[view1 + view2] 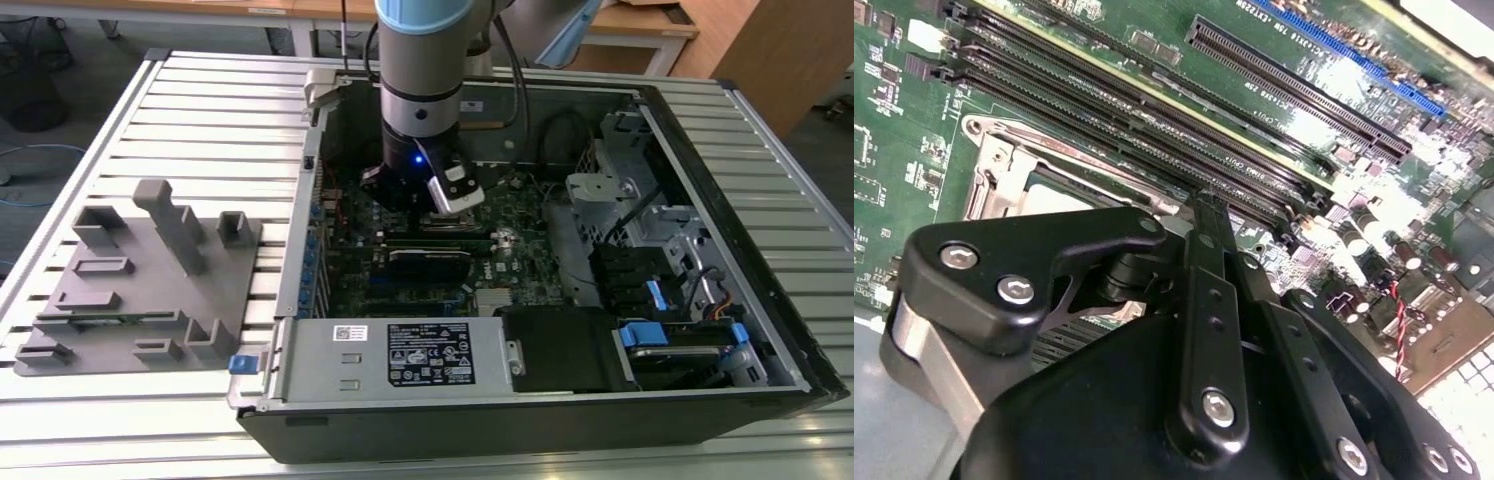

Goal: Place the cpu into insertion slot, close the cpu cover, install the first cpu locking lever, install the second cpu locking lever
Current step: 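Install the second cpu locking lever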

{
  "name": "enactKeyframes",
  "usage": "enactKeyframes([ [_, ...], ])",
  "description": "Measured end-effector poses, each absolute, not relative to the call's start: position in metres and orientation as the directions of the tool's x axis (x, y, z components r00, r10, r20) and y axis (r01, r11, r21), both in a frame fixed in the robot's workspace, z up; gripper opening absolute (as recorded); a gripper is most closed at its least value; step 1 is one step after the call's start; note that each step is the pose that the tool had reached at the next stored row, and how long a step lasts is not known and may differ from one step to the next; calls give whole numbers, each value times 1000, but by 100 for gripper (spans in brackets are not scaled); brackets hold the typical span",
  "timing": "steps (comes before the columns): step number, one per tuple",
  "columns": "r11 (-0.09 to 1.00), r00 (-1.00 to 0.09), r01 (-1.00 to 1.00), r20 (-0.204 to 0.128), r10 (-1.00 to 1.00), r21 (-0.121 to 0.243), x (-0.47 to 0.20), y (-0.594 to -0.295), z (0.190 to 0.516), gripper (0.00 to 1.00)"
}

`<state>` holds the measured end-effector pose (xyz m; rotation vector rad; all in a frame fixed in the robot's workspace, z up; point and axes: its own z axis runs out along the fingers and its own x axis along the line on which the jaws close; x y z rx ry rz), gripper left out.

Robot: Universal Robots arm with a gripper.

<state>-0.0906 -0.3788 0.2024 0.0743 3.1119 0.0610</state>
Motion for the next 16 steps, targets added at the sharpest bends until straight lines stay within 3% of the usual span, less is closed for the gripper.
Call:
enactKeyframes([
  [16, 997, -998, 47, -26, 49, 64, -92, -378, 201, 10],
])
